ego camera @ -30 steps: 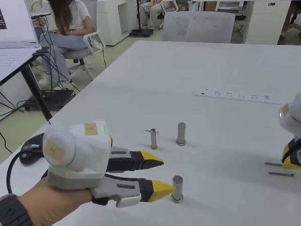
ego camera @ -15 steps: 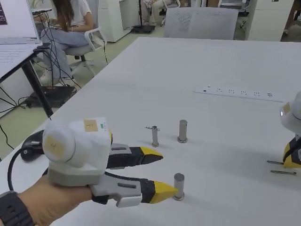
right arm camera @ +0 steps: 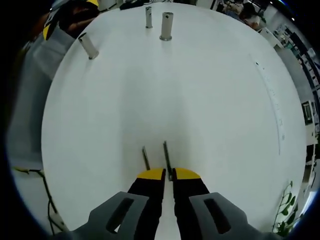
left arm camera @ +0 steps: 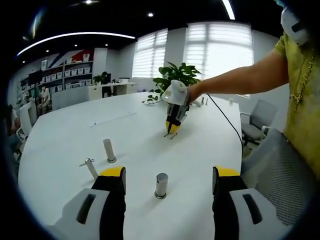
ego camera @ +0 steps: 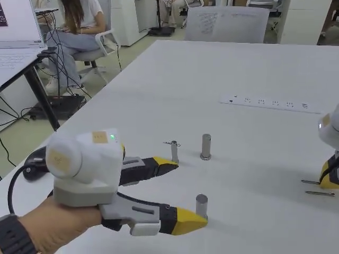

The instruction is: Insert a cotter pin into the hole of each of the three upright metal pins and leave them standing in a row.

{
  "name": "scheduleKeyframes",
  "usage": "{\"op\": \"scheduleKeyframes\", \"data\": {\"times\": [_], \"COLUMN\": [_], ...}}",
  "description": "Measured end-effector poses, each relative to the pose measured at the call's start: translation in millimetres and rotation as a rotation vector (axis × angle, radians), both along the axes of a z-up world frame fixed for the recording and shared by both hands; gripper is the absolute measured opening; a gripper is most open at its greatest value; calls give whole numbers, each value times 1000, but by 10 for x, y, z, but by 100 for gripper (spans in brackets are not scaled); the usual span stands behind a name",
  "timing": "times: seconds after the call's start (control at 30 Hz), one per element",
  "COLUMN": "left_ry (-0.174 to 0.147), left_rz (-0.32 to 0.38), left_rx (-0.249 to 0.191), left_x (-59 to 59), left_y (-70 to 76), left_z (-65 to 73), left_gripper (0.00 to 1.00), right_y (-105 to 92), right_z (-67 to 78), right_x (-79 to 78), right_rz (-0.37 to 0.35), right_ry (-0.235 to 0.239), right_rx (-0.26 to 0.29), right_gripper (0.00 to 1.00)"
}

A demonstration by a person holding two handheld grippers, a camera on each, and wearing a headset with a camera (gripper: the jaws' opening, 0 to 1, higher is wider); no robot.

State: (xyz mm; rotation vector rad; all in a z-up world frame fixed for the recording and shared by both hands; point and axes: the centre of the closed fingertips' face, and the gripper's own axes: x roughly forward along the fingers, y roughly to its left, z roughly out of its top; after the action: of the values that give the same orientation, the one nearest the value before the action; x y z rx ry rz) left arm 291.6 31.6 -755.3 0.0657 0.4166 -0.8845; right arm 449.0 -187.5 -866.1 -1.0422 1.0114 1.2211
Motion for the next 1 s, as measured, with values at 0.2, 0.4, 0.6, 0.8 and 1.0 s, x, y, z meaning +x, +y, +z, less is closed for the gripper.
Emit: {"op": "scheduleKeyframes", "data": {"times": [0.2, 0.4, 0.6, 0.8, 1.0], "left_ry": [6, 11, 12, 6, -5], "left_rz": [1, 3, -4, -20, -45], "left_rx": [2, 1, -2, -4, 5], "left_x": [-9, -9, 0, 41, 112], "left_y": [6, 10, 6, -14, -33], "left_z": [-14, -29, -30, -15, 3], "left_gripper": [70, 70, 69, 67, 65], "right_y": [-5, -3, 8, 55, 147], "right_z": [-3, -4, 19, 126, 274], "right_x": [14, 16, 31, -13, -131], "right_rz": [-37, -53, -70, -80, -65], "right_ry": [1, -5, -6, -3, -2], "right_rx": [24, 5, 7, 22, 30], "right_gripper": [5, 3, 2, 2, 2]}}
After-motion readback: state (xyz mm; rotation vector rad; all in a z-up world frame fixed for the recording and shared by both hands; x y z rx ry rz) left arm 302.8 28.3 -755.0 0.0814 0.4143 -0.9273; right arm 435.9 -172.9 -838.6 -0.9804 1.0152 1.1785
